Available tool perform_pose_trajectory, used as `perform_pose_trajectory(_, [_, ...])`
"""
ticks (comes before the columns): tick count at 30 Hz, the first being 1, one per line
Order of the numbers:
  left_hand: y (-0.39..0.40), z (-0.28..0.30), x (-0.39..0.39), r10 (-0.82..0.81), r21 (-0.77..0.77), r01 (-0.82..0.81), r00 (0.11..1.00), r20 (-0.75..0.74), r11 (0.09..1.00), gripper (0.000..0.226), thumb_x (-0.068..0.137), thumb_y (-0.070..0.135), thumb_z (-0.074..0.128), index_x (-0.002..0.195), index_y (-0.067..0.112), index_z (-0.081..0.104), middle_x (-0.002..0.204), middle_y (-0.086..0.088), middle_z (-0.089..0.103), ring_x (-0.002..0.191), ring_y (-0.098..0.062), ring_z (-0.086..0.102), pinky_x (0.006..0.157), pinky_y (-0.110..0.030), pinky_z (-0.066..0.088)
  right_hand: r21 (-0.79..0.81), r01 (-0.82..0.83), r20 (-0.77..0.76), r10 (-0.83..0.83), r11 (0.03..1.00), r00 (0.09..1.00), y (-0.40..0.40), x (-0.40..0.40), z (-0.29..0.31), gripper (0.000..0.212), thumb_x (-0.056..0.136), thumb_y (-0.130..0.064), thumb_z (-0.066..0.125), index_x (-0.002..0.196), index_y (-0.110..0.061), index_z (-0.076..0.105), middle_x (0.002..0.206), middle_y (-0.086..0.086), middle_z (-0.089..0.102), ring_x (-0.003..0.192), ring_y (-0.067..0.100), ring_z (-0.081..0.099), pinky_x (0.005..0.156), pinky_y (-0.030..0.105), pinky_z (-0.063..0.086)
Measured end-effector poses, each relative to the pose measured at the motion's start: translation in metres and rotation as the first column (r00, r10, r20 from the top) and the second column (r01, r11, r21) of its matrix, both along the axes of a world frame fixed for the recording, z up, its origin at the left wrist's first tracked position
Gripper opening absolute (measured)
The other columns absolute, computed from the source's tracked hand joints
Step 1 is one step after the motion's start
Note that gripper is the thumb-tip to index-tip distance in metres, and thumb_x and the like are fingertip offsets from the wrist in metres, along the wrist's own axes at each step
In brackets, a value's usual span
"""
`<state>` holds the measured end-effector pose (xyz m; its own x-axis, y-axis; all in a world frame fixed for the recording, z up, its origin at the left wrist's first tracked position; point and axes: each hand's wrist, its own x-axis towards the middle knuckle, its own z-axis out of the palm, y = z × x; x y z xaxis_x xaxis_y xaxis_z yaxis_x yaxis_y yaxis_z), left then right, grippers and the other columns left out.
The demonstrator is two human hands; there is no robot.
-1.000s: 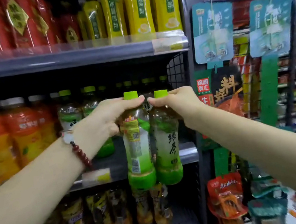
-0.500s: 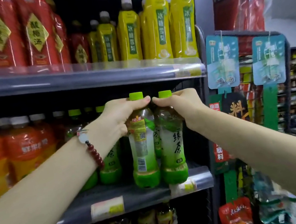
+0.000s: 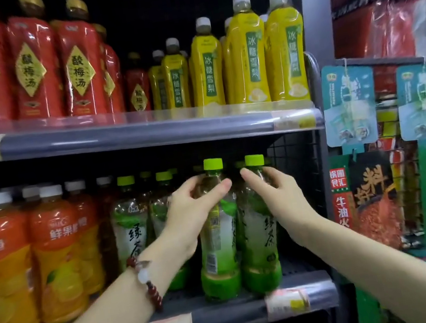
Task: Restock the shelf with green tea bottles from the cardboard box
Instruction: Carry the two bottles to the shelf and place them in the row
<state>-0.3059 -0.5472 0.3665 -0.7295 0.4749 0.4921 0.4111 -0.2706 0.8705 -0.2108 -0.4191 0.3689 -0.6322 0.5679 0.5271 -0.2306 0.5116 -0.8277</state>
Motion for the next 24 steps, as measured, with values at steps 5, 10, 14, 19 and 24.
perform_pose_trajectory(5, [-0.008,-0.037,0.001,0.042,-0.036,-0.05,0.983,-0.181,0.998,0.084,0.069,0.028,0.082,0.138,0.041,0.035,0.12,0.021,0.061,0.109,0.005,0.059,0.094,-0.019,0.044,0.063,-0.171,-0.021,0.173,0.983,0.985,0.002,0.011,-0.04,0.068,0.084,-0.046,0.066,0.14,-0.044,0.028,0.119,-0.025,0.06,0.107,-0.006,0.059,0.091,0.022,0.048])
perform_pose_trajectory(10, [-0.016,-0.082,0.011,0.009,-0.338,-0.063,0.987,-0.158,0.939,0.044,0.074,0.033,0.076,0.105,0.046,0.049,0.106,0.026,0.061,0.103,0.006,0.057,0.096,-0.024,0.046,-0.065,-0.275,0.127,0.281,0.959,0.951,0.016,0.013,-0.076,0.045,0.083,-0.041,0.071,0.123,-0.031,0.052,0.116,-0.012,0.068,0.11,0.008,0.064,0.099,0.042,0.052])
perform_pose_trajectory(14, [-0.016,-0.08,0.01,0.081,-0.351,-0.139,0.981,-0.174,0.926,0.034,0.072,0.035,0.078,0.098,0.041,0.056,0.103,0.019,0.064,0.098,-0.001,0.06,0.086,-0.019,0.045,-0.067,-0.254,0.15,0.261,0.965,0.954,0.019,0.008,-0.07,0.048,0.074,-0.046,0.075,0.114,-0.025,0.059,0.111,-0.004,0.071,0.105,0.015,0.068,0.093,0.045,0.055])
perform_pose_trajectory(19, [0.006,-0.073,-0.002,0.231,-0.321,-0.268,0.961,-0.151,0.908,0.044,0.069,0.03,0.082,0.109,0.022,0.065,0.105,0.005,0.071,0.101,-0.013,0.064,0.094,-0.034,0.051,-0.105,-0.155,0.141,0.169,0.982,0.975,0.027,-0.018,-0.061,0.055,0.068,-0.05,0.077,0.112,-0.021,0.06,0.109,-0.002,0.07,0.102,0.017,0.067,0.092,0.045,0.055])
perform_pose_trajectory(24, [0.024,-0.08,-0.016,0.302,-0.338,-0.334,0.942,-0.144,0.88,0.052,0.072,0.027,0.08,0.118,0.022,0.056,0.116,0.005,0.066,0.109,-0.014,0.059,0.092,-0.026,0.046,-0.131,-0.123,0.178,0.145,0.984,0.973,0.038,-0.036,-0.074,0.053,0.074,-0.044,0.077,0.118,-0.02,0.058,0.113,-0.002,0.069,0.103,0.016,0.066,0.095,0.042,0.054])
